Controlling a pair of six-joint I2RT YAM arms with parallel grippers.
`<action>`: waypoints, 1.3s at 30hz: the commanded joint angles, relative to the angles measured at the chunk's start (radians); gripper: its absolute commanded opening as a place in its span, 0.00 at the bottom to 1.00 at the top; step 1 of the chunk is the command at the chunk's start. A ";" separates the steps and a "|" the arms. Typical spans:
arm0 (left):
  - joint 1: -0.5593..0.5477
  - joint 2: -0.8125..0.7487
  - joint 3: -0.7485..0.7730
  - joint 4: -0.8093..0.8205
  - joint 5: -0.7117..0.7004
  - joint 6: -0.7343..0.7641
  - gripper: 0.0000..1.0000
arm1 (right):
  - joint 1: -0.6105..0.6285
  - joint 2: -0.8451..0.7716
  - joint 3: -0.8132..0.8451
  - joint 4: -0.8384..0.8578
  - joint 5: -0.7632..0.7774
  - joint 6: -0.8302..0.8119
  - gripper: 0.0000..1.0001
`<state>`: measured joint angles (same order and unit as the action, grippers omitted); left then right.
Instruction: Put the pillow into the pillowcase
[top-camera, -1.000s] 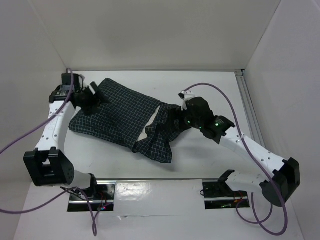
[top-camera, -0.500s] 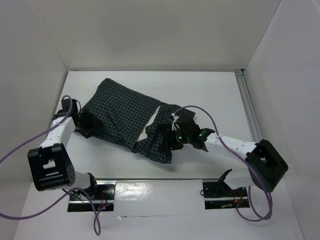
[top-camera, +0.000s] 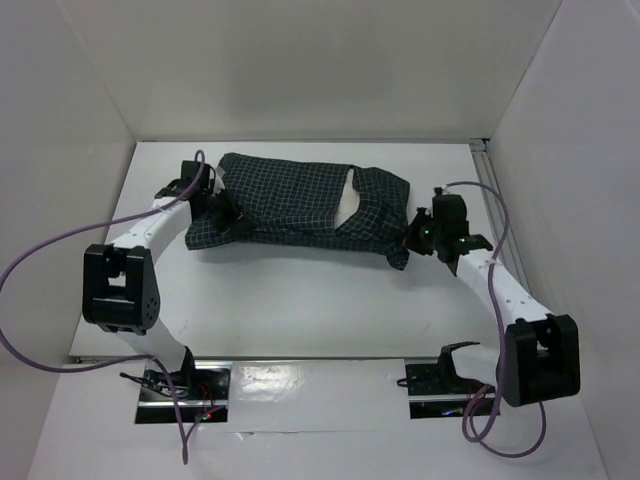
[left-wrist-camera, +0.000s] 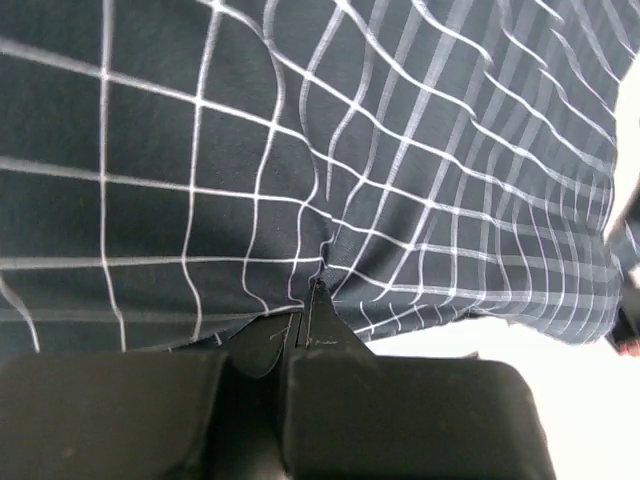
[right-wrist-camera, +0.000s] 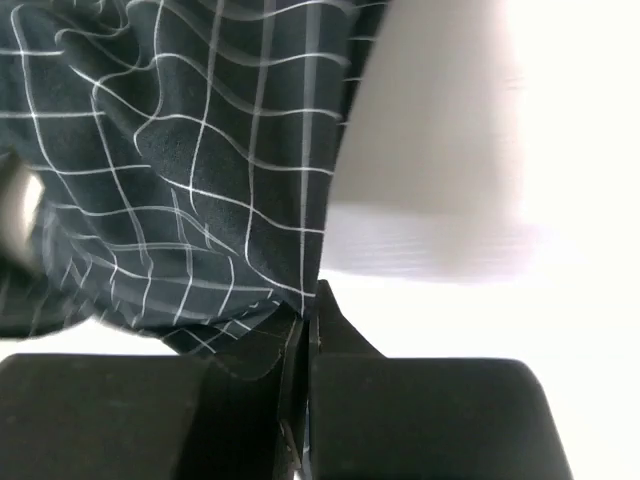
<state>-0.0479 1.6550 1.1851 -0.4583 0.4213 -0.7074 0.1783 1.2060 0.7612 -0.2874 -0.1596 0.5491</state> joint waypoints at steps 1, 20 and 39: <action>0.013 -0.066 0.030 -0.029 0.028 0.034 0.00 | -0.123 0.016 0.006 -0.093 0.043 -0.061 0.03; 0.309 -0.347 -0.286 -0.136 -0.263 -0.053 0.97 | -0.217 -0.065 -0.143 -0.047 -0.054 -0.021 0.99; 0.299 -0.141 -0.329 0.158 -0.202 -0.101 0.05 | -0.217 -0.126 -0.304 0.002 -0.209 0.025 0.99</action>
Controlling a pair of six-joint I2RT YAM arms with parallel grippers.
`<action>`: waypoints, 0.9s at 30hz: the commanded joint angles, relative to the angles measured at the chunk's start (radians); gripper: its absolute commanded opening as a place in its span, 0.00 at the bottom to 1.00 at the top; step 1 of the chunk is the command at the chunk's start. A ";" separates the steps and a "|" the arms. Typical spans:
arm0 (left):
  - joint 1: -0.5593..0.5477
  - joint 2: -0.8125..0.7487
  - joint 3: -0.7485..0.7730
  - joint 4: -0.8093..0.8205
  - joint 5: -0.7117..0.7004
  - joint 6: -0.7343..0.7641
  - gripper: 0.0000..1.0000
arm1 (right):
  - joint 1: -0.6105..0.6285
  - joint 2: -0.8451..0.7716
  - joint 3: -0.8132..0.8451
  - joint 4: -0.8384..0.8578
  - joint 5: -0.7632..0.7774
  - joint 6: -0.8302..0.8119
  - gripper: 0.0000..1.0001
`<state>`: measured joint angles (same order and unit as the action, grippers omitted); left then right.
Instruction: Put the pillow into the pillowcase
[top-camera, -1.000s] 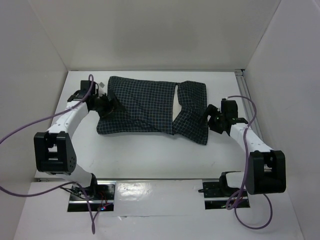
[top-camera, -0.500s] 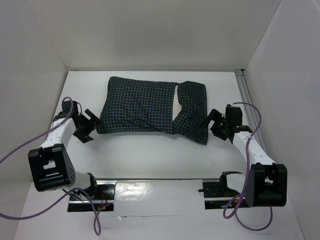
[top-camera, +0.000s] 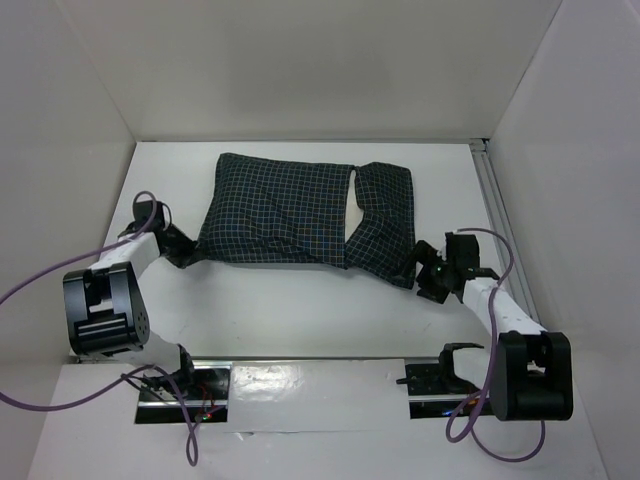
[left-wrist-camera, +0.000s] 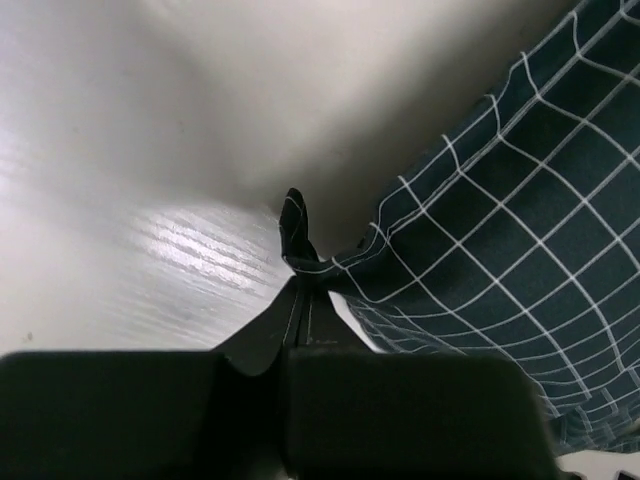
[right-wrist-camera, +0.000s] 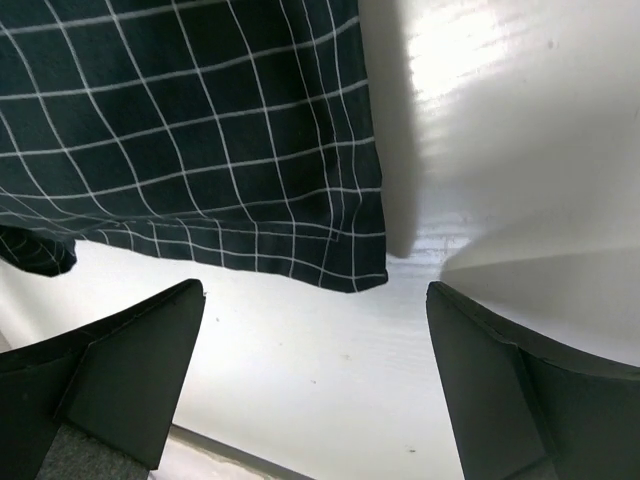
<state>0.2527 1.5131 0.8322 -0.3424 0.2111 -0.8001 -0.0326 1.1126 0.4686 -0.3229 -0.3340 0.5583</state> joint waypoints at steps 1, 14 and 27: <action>-0.001 0.001 0.024 0.042 0.008 -0.008 0.00 | -0.006 -0.033 -0.024 0.038 -0.034 0.015 0.99; -0.001 -0.154 0.091 -0.017 0.047 0.022 0.00 | -0.006 0.033 -0.062 0.332 -0.054 0.095 0.30; 0.019 -0.303 0.372 -0.110 0.100 0.004 0.00 | -0.029 0.035 0.565 0.162 0.059 0.066 0.00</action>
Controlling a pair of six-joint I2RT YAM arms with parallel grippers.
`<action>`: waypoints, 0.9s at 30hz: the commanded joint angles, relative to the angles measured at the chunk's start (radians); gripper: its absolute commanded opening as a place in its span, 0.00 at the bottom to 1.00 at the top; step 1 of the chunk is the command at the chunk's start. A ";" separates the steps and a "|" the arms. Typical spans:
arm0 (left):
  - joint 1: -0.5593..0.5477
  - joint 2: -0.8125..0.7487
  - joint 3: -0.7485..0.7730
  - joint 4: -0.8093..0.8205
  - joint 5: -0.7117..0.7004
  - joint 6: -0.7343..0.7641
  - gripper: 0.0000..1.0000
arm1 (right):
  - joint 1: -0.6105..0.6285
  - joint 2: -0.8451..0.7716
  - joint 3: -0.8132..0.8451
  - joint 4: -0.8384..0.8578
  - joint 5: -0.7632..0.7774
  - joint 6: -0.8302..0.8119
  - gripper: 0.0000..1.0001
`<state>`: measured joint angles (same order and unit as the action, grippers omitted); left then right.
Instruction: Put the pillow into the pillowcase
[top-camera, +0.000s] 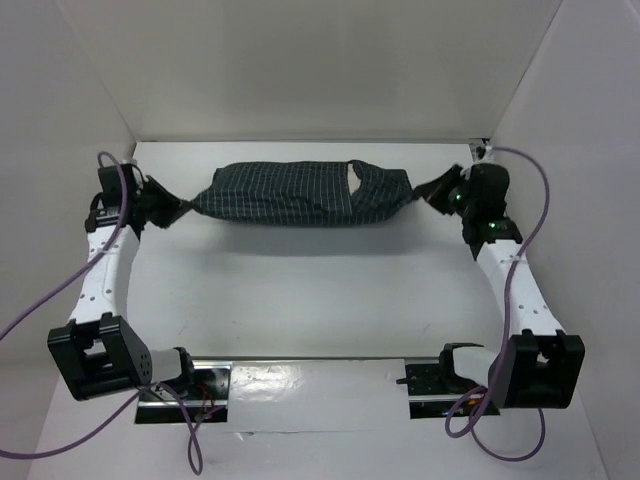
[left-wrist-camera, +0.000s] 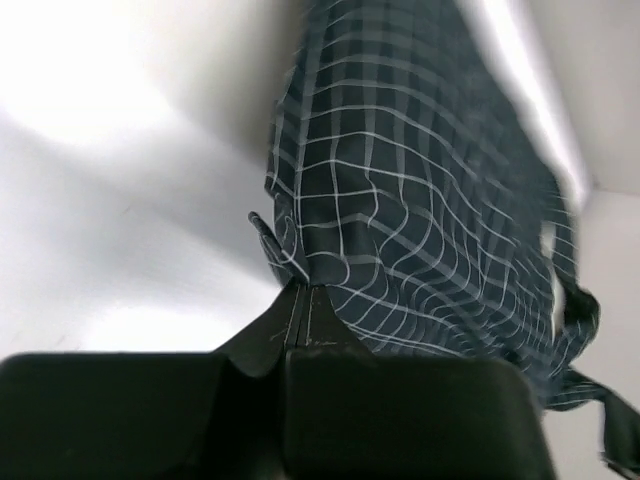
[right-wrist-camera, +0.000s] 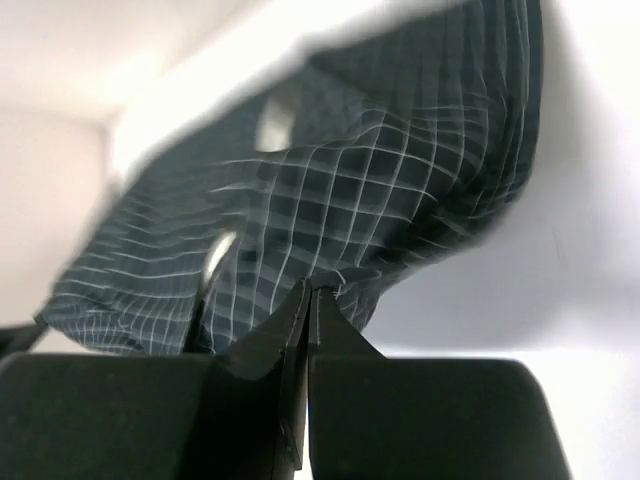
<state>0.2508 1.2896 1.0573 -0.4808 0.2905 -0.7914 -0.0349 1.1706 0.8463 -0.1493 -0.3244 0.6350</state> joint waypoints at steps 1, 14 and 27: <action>0.050 -0.079 0.183 0.028 0.033 -0.015 0.00 | -0.039 -0.032 0.235 -0.044 0.059 -0.020 0.00; 0.263 -0.093 0.182 0.059 0.307 -0.040 0.00 | -0.062 -0.094 0.378 -0.210 0.173 -0.101 0.00; -0.060 0.072 -0.241 0.112 0.328 0.058 1.00 | -0.062 -0.103 0.257 -0.200 0.099 -0.113 0.00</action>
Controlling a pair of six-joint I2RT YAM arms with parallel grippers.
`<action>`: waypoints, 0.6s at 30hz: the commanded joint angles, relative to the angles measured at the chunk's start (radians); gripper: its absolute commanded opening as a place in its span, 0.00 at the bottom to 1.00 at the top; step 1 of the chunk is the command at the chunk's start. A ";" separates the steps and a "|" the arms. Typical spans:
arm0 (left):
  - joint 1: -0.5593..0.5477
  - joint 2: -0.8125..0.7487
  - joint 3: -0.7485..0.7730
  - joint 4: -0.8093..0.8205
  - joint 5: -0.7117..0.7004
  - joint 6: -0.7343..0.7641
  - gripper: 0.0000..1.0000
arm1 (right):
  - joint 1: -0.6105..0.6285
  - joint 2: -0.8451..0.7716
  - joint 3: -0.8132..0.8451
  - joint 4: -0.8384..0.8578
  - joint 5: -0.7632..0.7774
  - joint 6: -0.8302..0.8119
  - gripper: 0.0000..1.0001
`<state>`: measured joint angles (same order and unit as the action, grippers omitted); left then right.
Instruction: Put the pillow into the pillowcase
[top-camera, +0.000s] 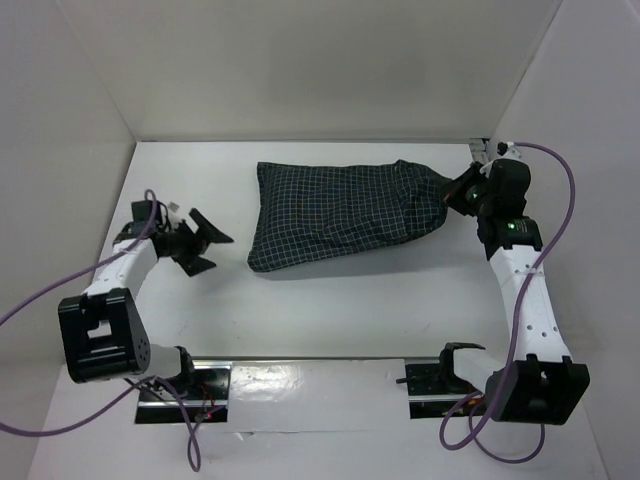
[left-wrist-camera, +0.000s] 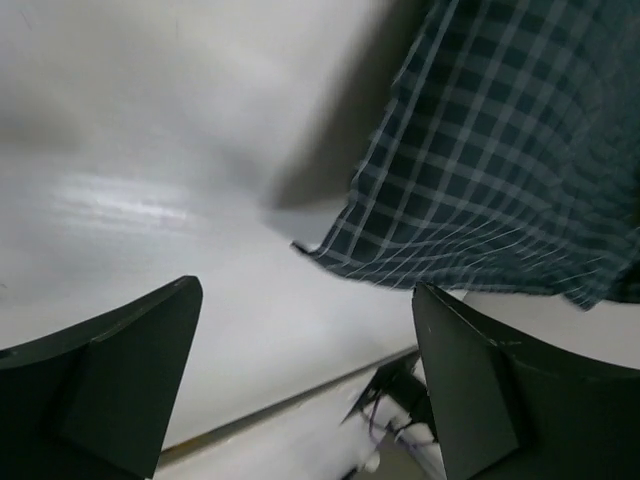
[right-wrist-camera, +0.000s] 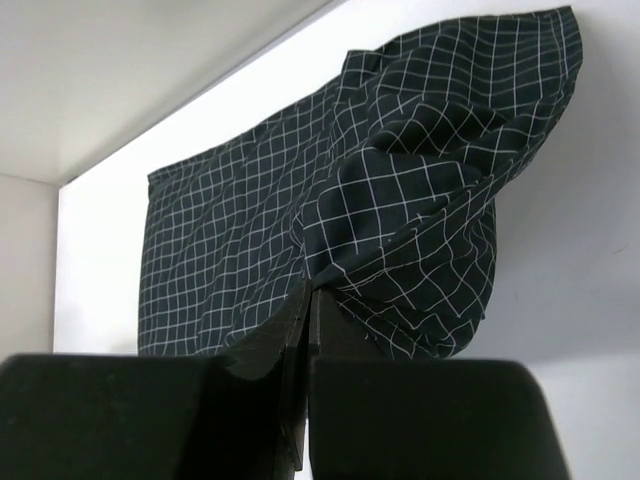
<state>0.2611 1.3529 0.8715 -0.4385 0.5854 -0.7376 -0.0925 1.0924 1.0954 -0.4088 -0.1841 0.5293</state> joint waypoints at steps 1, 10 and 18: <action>-0.088 0.009 -0.078 0.096 0.015 -0.006 1.00 | -0.004 -0.025 0.008 0.068 -0.041 -0.008 0.00; -0.230 0.176 -0.138 0.291 -0.049 -0.049 1.00 | -0.004 -0.005 0.017 0.077 -0.064 -0.008 0.00; -0.267 0.232 -0.172 0.527 0.065 -0.078 0.89 | -0.004 0.015 0.026 0.068 -0.074 -0.017 0.00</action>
<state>0.0036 1.5642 0.7067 -0.0380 0.5755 -0.8070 -0.0925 1.1007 1.0878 -0.4053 -0.2234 0.5228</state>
